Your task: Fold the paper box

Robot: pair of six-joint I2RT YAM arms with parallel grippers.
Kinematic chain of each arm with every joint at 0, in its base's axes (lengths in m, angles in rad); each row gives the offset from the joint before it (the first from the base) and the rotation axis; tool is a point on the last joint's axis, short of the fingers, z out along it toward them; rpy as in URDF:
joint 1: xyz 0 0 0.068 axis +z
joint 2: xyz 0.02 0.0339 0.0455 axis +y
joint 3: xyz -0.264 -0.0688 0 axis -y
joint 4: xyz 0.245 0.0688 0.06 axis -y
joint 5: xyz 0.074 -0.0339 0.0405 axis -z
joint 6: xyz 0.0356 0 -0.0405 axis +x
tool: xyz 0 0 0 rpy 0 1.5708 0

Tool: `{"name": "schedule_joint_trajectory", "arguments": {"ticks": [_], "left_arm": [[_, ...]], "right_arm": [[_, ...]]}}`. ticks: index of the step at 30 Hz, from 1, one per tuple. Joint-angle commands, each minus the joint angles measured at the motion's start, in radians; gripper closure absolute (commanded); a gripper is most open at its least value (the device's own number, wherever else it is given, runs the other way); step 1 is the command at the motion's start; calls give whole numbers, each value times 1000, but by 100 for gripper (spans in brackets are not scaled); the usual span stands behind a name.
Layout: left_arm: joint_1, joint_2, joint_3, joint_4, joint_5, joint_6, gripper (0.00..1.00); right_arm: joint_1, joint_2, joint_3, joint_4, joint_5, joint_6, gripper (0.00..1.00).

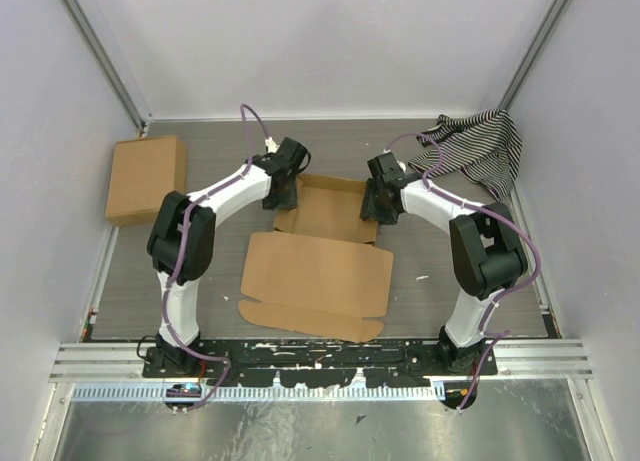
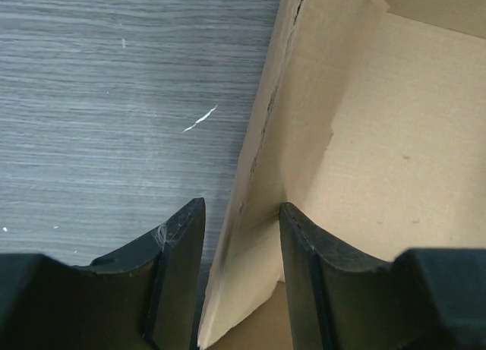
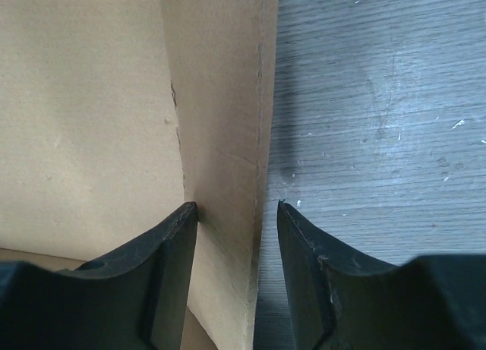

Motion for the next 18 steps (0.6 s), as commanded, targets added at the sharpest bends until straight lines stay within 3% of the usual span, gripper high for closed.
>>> {"name": "schedule_joint_trajectory", "arguments": {"ticks": [1,5,8,9,11,12,18], "left_arm": [[0,48,51,12,3,20,50],[1,87,80,3,-16,26,54],[0,104,101,-38,-69,27,63],[0,106,104,-45,-94,31,70],[-7,112,109,-60,-165,48,95],[-16,119,118,-82,-209,51,100],[-73,163,161,-197,-435,66,100]], "right_arm": [[4,-3,30,36,-9,-12,49],[4,1,27,38,-7,-15,51],[3,0,24,38,-5,-16,52],[4,0,23,39,-4,-14,52],[4,1,23,38,-4,-13,52],[4,1,24,40,-5,-13,53],[4,-5,18,46,-5,-1,53]]}}
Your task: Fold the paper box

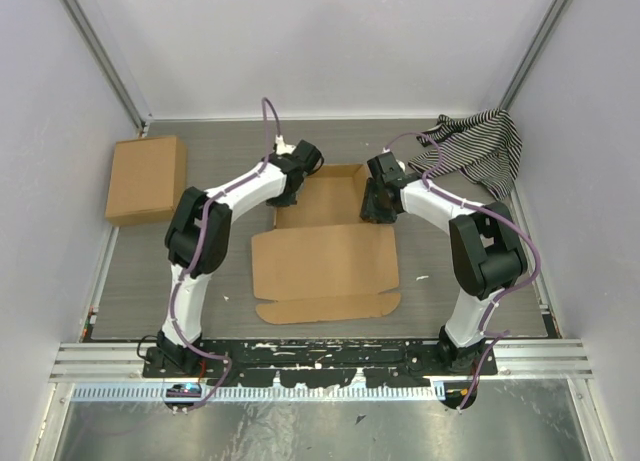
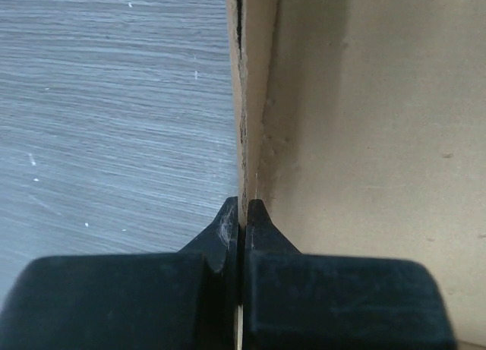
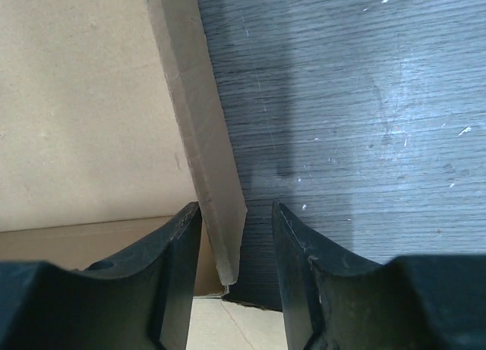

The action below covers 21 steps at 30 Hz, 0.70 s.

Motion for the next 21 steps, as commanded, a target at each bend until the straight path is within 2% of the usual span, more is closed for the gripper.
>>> {"name": "schedule_joint_trajectory", "arguments": {"ticks": [1,5,6,9,11,14,16,21], "left_arm": [[-40,32,20,-84,-198,25,100],[-42,42,-3,-61,-153,19,100],[-42,51,0,-63,-141,15,97],[-38,71,15,-75,-93,5,77],[-36,63,5,-71,-70,-3,57],[-29,10,-28,-46,-36,-8,43],[-23,-32,-49,-37,-25,-12,39],[-18,-137,-78,-32,10,-15,39]], "right_arm": [[4,-7,17,33,-3,2,53],[5,-5,15,38,-16,4,54],[5,-5,12,39,-18,3,55],[5,-10,7,38,-13,4,55],[6,-16,6,36,0,0,55],[5,-17,21,27,23,-13,53],[1,-14,42,19,34,-28,52],[-10,20,135,6,39,-75,51]]}}
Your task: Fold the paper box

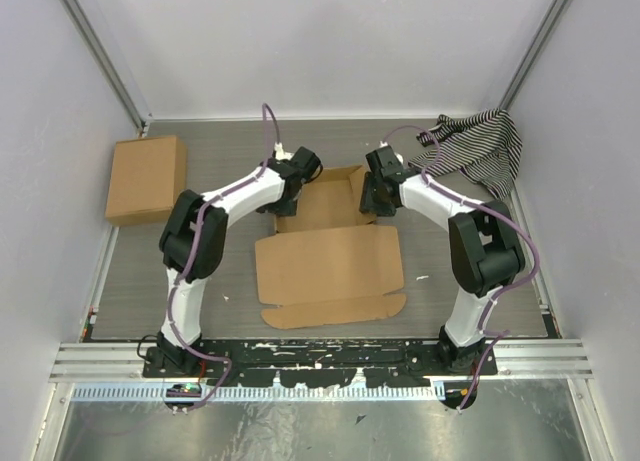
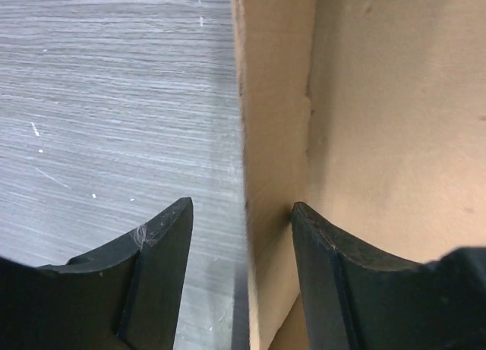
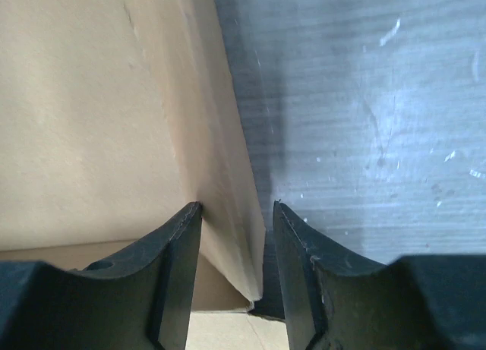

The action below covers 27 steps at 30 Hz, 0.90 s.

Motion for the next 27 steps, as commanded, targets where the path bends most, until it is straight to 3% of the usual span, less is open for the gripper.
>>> {"name": "schedule_joint_trajectory", "arguments": {"ticks": [1,8,14,17,23,27], "left_arm": [[7,-145,-22,7,44,-11,38],[8,-279,-97,74,116,-11,40],[6,-357,-157,65,126,-17,42],[6,-412,-200,61,123,-18,42],[7,-512,-268,25,104,-23,43],[6,-576,-301,-5,106,-31,44]], "right_arm": [[-10,23,128,16,21,-64,51],[-10,140,269,-16,-22,-143,53],[-11,187,288,-35,17,-151,60],[-10,190,285,-38,52,-166,68],[10,211,291,-68,243,-238,98],[36,216,273,-60,356,-297,99]]}}
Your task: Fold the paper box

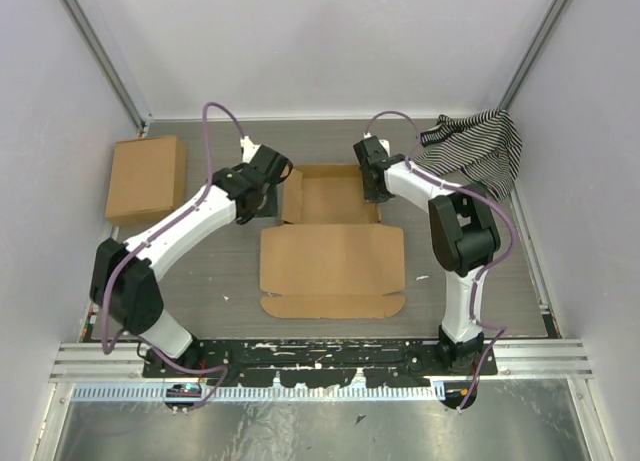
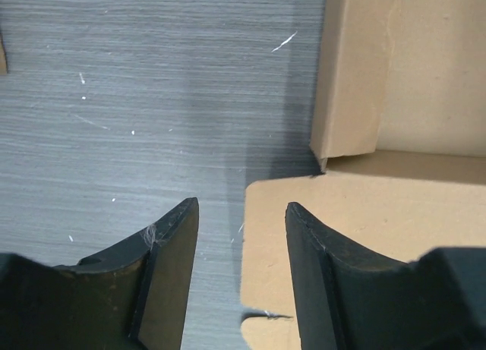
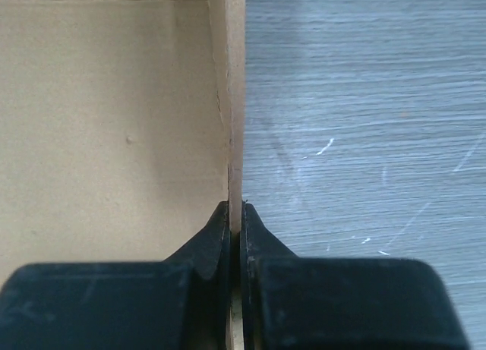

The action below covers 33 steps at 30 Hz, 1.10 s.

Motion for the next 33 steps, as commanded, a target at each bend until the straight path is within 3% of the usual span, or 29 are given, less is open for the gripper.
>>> {"name": "schedule_joint_trajectory", "arguments": {"ticks": [1,12,14,16,17,19,28,33], "left_arm": [[4,-90,-32,-50,-6,-19,44],[4,-199,-82,-62,29,-51,46],[4,-208,-87,-64,31,-51,46],[4,-218,-92,-67,31,-51,46],[5,-221,-94,-69,27,-51,46],[4,-230,-98,-78,13,-51,46],[5,-304,-125,-106,-29,-53,46],[5,-372,-138,-128,-50,-63,45]], "right_arm": [[28,13,26,0,191,-94,99],[32,66,49,5,200,-64,95],[31,58,55,-2,206,-54,86],[29,45,61,-15,218,-42,63],[28,35,64,-17,215,-37,57],[23,1,65,-17,206,-25,52],[28,-150,148,-55,124,-3,48],[139,-166,186,-11,-20,-5,44]]}}
